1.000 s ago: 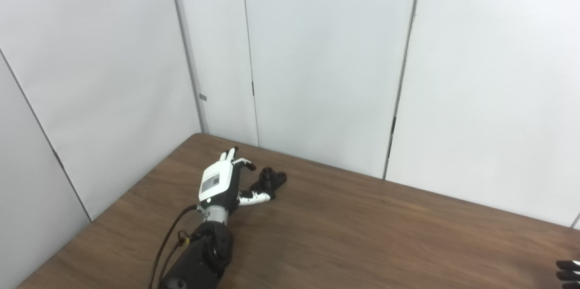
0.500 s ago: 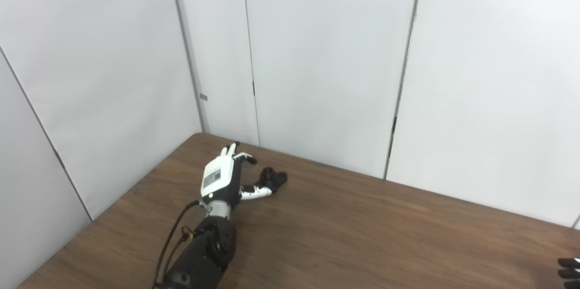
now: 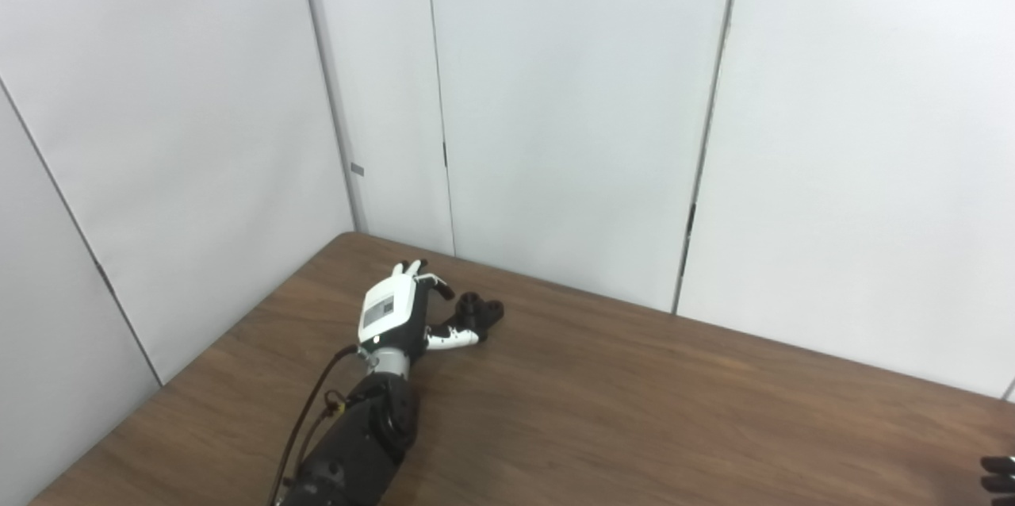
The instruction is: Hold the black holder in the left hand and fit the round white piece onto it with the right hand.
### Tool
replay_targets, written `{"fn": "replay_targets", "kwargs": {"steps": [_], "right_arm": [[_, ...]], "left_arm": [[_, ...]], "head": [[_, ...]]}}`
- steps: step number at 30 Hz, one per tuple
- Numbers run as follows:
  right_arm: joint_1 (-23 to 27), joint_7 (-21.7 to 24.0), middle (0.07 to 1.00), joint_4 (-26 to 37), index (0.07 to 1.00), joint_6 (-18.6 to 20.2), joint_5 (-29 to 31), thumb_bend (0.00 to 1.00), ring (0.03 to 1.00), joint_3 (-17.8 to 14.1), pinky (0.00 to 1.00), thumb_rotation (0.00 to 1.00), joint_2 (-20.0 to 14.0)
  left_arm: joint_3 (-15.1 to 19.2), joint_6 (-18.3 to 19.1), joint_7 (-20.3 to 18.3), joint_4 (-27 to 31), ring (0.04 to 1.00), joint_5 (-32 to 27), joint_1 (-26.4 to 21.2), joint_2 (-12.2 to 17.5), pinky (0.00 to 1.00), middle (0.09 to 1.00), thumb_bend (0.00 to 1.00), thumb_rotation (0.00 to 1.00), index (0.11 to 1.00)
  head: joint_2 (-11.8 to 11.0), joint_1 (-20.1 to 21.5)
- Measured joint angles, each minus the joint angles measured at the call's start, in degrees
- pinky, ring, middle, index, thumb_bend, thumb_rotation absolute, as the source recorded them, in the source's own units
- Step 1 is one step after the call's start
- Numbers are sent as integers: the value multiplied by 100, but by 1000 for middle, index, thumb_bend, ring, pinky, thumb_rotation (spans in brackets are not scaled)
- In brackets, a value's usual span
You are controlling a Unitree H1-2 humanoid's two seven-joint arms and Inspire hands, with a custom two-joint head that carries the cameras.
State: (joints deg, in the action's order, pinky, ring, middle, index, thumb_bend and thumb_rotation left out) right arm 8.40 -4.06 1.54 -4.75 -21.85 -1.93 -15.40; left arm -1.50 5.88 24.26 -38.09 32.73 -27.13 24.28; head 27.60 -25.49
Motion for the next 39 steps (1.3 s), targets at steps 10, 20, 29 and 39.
{"fn": "replay_targets", "kwargs": {"steps": [10, 20, 29, 39], "right_arm": [[-33, 0, 634, 47, 675, -1, 4, 635, 576, -17, 507, 0, -1], [-121, 5, 638, 169, 674, 0, 7, 630, 578, -43, 513, 0, -1], [-121, 107, 645, 206, 677, 95, 3, 619, 594, -65, 532, 0, -121], [-103, 193, 647, 268, 680, 237, 74, 613, 595, -66, 535, 0, -122]], "left_arm": [[-547, 325, -63, -419, 993, 203, -291, 177, 888, 916, 951, 410, 607], [-819, 587, -269, -524, 921, 275, -429, 282, 877, 817, 879, 267, 432], [-919, 596, -374, -389, 899, 220, -423, 311, 913, 781, 527, 80, 476], [-926, 613, -638, -115, 912, 103, -350, 346, 891, 794, 524, 75, 479]], "head": [[44, 9], [114, 26], [185, -9], [229, 0]]}}
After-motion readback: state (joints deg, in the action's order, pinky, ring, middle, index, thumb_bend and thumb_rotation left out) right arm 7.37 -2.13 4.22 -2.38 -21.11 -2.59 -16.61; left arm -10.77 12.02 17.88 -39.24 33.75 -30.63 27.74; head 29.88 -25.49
